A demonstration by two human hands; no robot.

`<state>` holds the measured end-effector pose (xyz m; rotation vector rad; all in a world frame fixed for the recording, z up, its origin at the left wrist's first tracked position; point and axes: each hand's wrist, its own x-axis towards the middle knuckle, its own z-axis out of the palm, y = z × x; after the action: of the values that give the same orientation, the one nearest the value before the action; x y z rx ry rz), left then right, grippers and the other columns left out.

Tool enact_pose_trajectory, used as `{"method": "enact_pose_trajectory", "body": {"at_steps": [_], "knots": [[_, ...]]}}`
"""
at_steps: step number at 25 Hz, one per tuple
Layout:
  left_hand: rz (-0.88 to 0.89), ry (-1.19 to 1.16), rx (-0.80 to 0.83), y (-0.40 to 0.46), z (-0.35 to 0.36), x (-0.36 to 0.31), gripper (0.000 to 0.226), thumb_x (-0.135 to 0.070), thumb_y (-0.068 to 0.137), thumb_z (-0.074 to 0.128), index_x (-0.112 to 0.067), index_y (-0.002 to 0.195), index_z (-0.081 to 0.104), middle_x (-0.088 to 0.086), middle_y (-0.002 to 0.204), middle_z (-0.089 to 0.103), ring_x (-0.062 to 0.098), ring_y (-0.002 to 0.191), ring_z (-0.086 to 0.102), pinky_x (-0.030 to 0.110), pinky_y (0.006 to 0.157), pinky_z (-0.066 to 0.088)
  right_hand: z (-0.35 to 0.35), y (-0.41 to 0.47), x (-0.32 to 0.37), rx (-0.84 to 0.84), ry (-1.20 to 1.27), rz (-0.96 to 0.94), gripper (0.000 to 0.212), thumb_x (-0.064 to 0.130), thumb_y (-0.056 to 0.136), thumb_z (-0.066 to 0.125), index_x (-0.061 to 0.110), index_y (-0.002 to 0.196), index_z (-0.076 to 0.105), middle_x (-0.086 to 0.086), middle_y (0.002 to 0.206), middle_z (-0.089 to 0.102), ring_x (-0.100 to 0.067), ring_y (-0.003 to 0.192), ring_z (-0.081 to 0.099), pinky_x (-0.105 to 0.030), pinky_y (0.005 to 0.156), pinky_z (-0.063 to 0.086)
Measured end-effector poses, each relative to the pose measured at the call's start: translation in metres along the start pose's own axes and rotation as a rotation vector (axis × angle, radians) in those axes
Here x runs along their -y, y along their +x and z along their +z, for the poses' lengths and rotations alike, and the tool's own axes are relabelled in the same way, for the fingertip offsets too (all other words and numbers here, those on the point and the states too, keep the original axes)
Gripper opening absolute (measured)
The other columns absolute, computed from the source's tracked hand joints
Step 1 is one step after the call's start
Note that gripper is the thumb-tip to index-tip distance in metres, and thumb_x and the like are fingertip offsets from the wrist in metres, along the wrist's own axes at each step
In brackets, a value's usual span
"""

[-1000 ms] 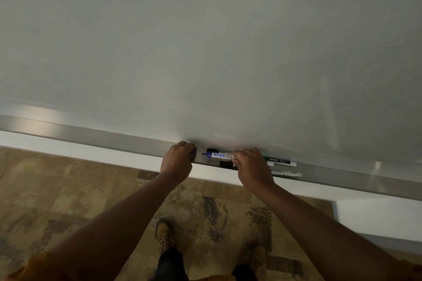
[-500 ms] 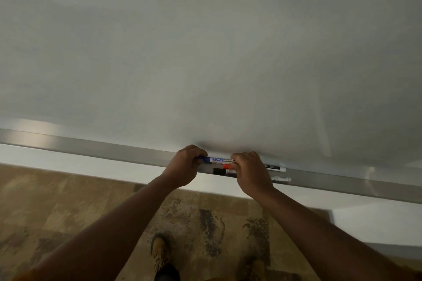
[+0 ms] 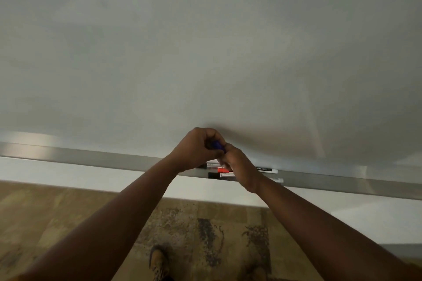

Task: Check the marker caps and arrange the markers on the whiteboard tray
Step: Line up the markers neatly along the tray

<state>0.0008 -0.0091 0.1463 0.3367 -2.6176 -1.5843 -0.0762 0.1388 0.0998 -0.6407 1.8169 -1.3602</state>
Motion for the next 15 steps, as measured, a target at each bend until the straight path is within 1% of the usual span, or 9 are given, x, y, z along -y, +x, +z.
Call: {"method": "enact_pose_trajectory", "body": {"at_steps": [2, 3, 4, 5, 6, 8, 10, 11, 15], "knots": [[0.036, -0.003, 0.007, 0.001, -0.002, -0.008, 0.020, -0.006, 0.077, 0.080, -0.016, 0.093, 0.073, -0.001, 0.086, 0.075, 0.015, 0.079, 0.072, 0.030, 0.075, 0.060, -0.001, -0.002, 0.015, 0.036, 0.155, 0.015, 0.033, 0.038, 0.095, 0.039, 0.010, 0.081, 0.053, -0.003, 0.060, 0.039, -0.015, 0.057, 0.033, -0.031, 0.054, 0.027], [0.049, -0.006, 0.015, 0.001, -0.002, -0.011, 0.021, -0.006, 0.076, 0.081, -0.015, 0.092, 0.072, 0.000, 0.085, 0.075, 0.015, 0.078, 0.072, 0.031, 0.075, 0.060, -0.001, -0.004, 0.022, 0.035, 0.164, 0.024, 0.047, 0.049, 0.095, 0.039, 0.007, 0.079, 0.053, -0.004, 0.058, 0.036, -0.015, 0.054, 0.030, -0.032, 0.053, 0.025], [0.059, -0.001, 0.021, 0.002, -0.003, -0.013, 0.021, -0.004, 0.074, 0.081, -0.014, 0.090, 0.072, 0.001, 0.083, 0.075, 0.015, 0.077, 0.072, 0.032, 0.074, 0.060, -0.001, -0.005, 0.026, 0.023, 0.150, 0.035, 0.056, 0.055, 0.094, 0.041, 0.004, 0.074, 0.053, -0.004, 0.055, 0.034, -0.015, 0.053, 0.027, -0.033, 0.053, 0.023], [0.060, 0.009, 0.026, 0.003, -0.003, -0.015, 0.021, -0.002, 0.072, 0.081, -0.012, 0.088, 0.072, 0.001, 0.081, 0.075, 0.014, 0.074, 0.072, 0.032, 0.072, 0.061, -0.001, -0.006, 0.029, -0.007, 0.103, 0.049, 0.060, 0.054, 0.094, 0.043, 0.001, 0.067, 0.052, -0.003, 0.052, 0.035, -0.014, 0.052, 0.026, -0.033, 0.054, 0.022], [0.057, 0.020, 0.031, 0.004, -0.003, -0.016, 0.022, 0.002, 0.070, 0.080, -0.011, 0.086, 0.071, 0.002, 0.079, 0.074, 0.013, 0.070, 0.071, 0.032, 0.069, 0.060, 0.000, -0.005, 0.030, -0.038, 0.051, 0.052, 0.060, 0.050, 0.096, 0.044, 0.003, 0.060, 0.055, -0.002, 0.052, 0.039, -0.014, 0.051, 0.027, -0.032, 0.055, 0.023], [0.038, 0.025, 0.043, 0.005, -0.003, -0.019, 0.024, 0.009, 0.066, 0.075, -0.009, 0.082, 0.069, 0.007, 0.073, 0.073, 0.018, 0.063, 0.070, 0.034, 0.063, 0.060, 0.003, -0.005, 0.032, -0.100, -0.055, 0.022, 0.057, 0.041, 0.098, 0.041, 0.005, 0.059, 0.063, -0.003, 0.051, 0.043, -0.013, 0.049, 0.033, -0.030, 0.056, 0.029], [0.033, 0.017, 0.054, 0.006, -0.004, -0.021, 0.027, 0.014, 0.064, 0.071, -0.008, 0.079, 0.069, 0.008, 0.069, 0.073, 0.024, 0.063, 0.071, 0.037, 0.063, 0.060, 0.004, -0.004, 0.032, -0.152, -0.104, -0.003, 0.054, 0.040, 0.094, 0.039, 0.010, 0.053, 0.059, 0.001, 0.044, 0.040, -0.013, 0.044, 0.035, -0.029, 0.055, 0.031], [0.038, 0.013, 0.058, 0.006, -0.005, -0.022, 0.028, 0.016, 0.063, 0.071, -0.007, 0.078, 0.069, 0.007, 0.068, 0.073, 0.025, 0.063, 0.072, 0.036, 0.064, 0.060, 0.005, -0.004, 0.032, -0.173, -0.121, -0.012, 0.053, 0.041, 0.091, 0.038, 0.013, 0.050, 0.056, 0.002, 0.042, 0.039, -0.013, 0.043, 0.035, -0.029, 0.054, 0.031], [0.041, -0.011, 0.060, 0.006, -0.004, -0.022, 0.026, 0.017, 0.064, 0.074, -0.005, 0.078, 0.070, 0.007, 0.070, 0.074, 0.022, 0.065, 0.073, 0.029, 0.064, 0.060, 0.005, -0.003, 0.033, -0.206, -0.161, -0.024, 0.053, 0.045, 0.087, 0.037, 0.020, 0.042, 0.049, 0.000, 0.041, 0.039, -0.014, 0.041, 0.038, -0.027, 0.050, 0.032]]}}
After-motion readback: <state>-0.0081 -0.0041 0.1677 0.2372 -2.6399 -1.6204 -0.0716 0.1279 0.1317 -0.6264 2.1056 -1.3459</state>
